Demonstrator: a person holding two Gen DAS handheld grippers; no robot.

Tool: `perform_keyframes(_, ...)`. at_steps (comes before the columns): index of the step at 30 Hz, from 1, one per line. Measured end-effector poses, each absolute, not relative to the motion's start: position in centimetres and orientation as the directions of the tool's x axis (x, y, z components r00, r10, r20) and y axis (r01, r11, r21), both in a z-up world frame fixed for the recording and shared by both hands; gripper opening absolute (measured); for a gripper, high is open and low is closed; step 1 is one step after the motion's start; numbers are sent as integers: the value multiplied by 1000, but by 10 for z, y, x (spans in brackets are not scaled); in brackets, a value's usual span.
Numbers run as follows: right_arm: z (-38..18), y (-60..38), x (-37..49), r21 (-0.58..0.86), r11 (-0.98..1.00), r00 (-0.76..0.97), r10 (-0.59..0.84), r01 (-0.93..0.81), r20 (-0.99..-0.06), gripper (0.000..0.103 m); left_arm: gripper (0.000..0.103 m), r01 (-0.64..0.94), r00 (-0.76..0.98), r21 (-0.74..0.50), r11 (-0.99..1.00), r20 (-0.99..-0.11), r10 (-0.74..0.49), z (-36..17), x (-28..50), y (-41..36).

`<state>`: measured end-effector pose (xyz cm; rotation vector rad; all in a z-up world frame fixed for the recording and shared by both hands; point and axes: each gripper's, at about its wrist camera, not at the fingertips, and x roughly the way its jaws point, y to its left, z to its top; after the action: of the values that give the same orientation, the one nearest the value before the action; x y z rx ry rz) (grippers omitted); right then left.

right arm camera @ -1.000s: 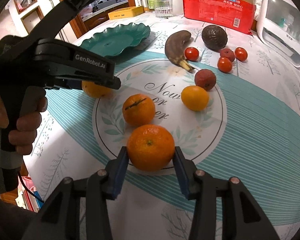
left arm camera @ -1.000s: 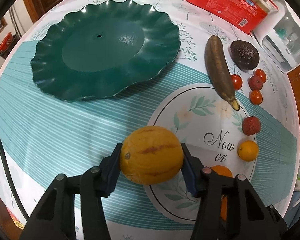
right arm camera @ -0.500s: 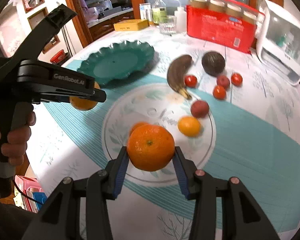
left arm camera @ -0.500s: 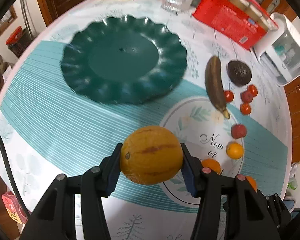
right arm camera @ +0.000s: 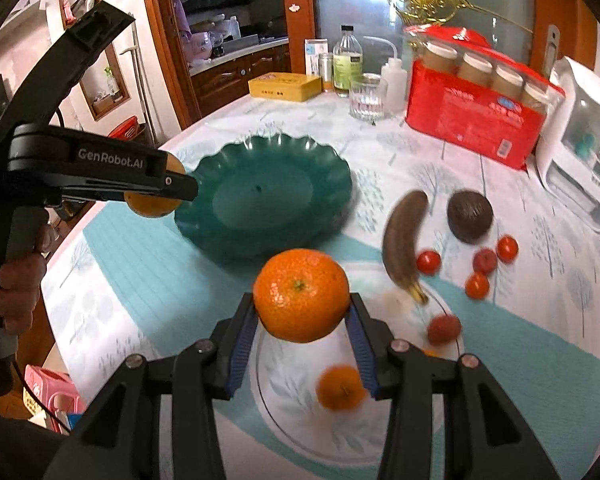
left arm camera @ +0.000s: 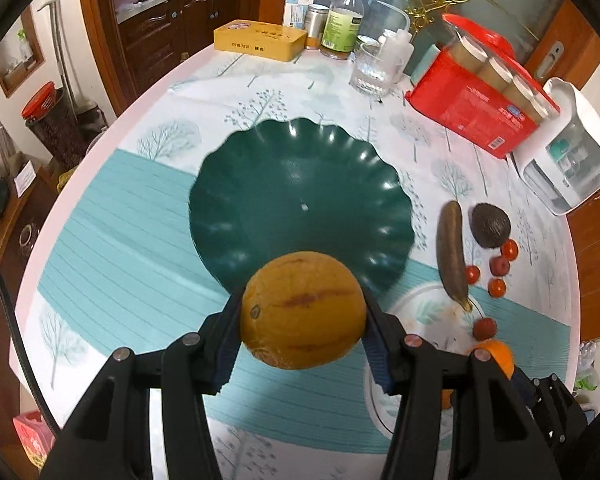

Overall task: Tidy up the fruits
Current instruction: 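Carry both fruits onto the green plate and open both tools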

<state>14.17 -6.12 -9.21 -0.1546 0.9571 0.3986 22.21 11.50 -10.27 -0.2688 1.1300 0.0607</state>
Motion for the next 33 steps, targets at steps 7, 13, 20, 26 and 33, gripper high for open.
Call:
perform_keyframes(7,-96,-21,170,31,932,535,234,-361,-811,45,52,-132,399,-189,973,-909,-122,-117,254,144)
perform_keyframes(13,-109,6,196,39,946,533,215,-321,-819,45,52,-90,358,-209,974,-919,-165,-139,279,162)
perform_keyframes(20,-137,22,226,95,961,487,216,-261,-846,45,53,-41,318,-251,967,-921,-226,-165,301,169)
perform_keyframes(26,-156,30,246,113,969,458,203,-218,-865,45,53,-10,293,-277,961,-919,-262,-180,313,173)
perform_keyframes(33,-167,35,259,130,973,432,202,-190,-879,47,54,24,274,-278,960,-922,-273,-189,321,176)
